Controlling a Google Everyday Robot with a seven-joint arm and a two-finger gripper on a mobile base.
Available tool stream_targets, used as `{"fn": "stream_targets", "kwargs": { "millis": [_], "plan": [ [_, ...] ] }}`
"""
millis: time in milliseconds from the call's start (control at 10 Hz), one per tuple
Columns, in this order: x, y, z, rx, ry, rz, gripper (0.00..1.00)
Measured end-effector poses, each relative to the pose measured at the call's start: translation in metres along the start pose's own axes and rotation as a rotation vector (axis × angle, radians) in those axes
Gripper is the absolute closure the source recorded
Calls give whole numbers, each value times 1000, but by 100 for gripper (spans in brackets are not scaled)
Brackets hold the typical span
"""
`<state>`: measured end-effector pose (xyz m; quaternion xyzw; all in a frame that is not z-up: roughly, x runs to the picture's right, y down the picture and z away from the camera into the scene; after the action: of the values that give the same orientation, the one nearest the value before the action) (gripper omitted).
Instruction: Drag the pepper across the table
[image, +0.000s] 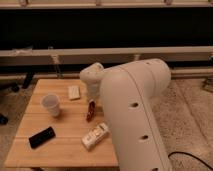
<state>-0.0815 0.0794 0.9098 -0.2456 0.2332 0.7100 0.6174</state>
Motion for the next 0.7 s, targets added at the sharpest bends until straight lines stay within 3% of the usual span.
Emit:
{"fn": "stream_targets", "kwargs": {
  "millis": [700],
  "plan": [
    [-28, 11, -4, -4, -1, -19, 98]
  ]
}}
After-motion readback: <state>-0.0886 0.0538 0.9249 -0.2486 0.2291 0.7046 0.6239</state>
